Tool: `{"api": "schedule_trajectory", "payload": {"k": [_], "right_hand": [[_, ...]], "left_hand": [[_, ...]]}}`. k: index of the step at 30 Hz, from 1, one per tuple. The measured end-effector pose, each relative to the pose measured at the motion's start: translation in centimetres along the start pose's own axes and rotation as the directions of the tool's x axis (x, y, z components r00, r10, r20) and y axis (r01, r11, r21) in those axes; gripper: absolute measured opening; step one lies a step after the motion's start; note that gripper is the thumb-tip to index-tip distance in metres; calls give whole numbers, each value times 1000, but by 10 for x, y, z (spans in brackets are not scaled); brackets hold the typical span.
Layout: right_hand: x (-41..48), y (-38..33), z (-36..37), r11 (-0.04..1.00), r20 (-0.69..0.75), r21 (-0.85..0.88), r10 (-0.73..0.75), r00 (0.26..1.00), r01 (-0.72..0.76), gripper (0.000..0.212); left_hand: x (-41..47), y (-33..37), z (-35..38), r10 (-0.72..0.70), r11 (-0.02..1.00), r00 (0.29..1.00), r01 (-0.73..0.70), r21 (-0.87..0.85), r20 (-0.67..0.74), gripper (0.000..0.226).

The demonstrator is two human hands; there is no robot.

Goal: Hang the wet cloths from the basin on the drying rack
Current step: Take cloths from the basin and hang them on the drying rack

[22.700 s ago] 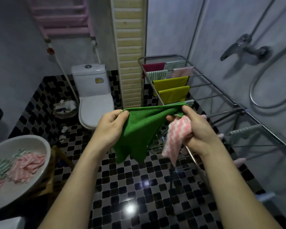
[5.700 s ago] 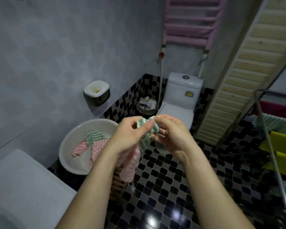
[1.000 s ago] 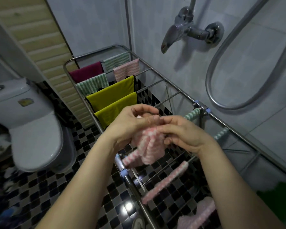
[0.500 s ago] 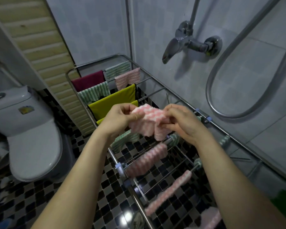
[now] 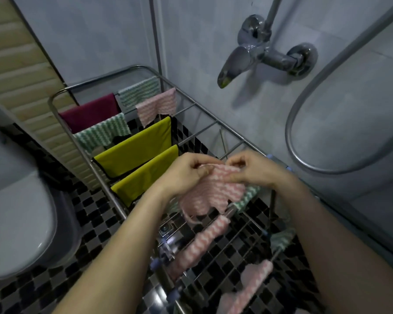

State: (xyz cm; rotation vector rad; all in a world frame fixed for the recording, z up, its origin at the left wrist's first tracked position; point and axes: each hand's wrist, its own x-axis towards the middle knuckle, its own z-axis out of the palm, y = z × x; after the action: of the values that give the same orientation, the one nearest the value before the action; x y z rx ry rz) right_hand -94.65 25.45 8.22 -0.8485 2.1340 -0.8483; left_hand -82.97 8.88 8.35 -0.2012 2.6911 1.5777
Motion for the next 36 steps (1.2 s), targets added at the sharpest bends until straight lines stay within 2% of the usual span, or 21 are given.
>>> {"api": "schedule_trajectory", "payload": {"k": [4, 6, 9, 11, 12, 13, 15, 17, 19, 21, 24, 26, 28, 29, 32, 36], "right_hand": [[11, 19, -20, 972, -170, -201, 85, 982, -119, 12], [16, 27, -29, 940, -239, -290, 110, 965, -179, 2], [22, 42, -35, 925, -402, -284, 122, 908, -250, 16], [28, 48, -34, 965, -514, -114, 146, 845, -236, 17], [31, 49, -30, 977, -541, 70, 207, 815, -202, 19], [36, 50, -27, 945, -525, 289, 292, 800, -156, 20], [40, 47, -19, 779, -463, 627, 407, 788, -34, 17], [49, 44, -19, 664, -481, 744, 452, 751, 77, 15], [61, 43, -20, 650, -545, 748, 480, 688, 139, 13], [77, 41, -20, 687, -594, 711, 474, 650, 149, 7], [101, 43, -13, 788, -619, 605, 379, 687, 111, 23], [104, 52, -2, 861, -617, 508, 362, 699, 2, 31], [102, 65, 10, 885, -624, 447, 411, 665, -127, 18], [102, 70, 16, 883, -621, 425, 444, 646, -198, 11], [103, 79, 23, 829, -533, 473, 538, 653, -298, 22], [107, 79, 20, 792, -505, 549, 569, 649, -267, 19]], "left_hand": [[10, -15, 0, -91, 996, 995, 91, -12, -33, 22], [15, -22, 2, -137, 990, 991, 137, 26, -3, 26], [21, -29, 9, -172, 981, 985, 170, 94, 12, 15], [26, -34, 15, -177, 980, 984, 177, 91, -1, 15], [28, -36, 17, -173, 983, 985, 173, 67, -7, 15], [31, -38, 20, -165, 985, 986, 166, 36, -16, 14], [33, -39, 21, -154, 988, 987, 153, -16, -49, 13], [40, -38, 21, -158, 986, 984, 152, -69, -88, 17], [49, -39, 20, -184, 979, 967, 164, -124, -177, 24], [60, -44, 19, -208, 975, 926, 171, -144, -314, 29], [79, -59, 21, -254, 967, 869, 241, -85, -424, 19], [83, -69, 26, -263, 942, 876, 323, 86, -405, 31], [80, -77, 34, -264, 900, 907, 354, 256, -328, 44], [78, -79, 37, -264, 888, 920, 349, 300, -289, 40], [69, -82, 45, -265, 895, 943, 318, 313, -202, 16], [66, -82, 50, -211, 902, 945, 286, 324, -248, 18]]}}
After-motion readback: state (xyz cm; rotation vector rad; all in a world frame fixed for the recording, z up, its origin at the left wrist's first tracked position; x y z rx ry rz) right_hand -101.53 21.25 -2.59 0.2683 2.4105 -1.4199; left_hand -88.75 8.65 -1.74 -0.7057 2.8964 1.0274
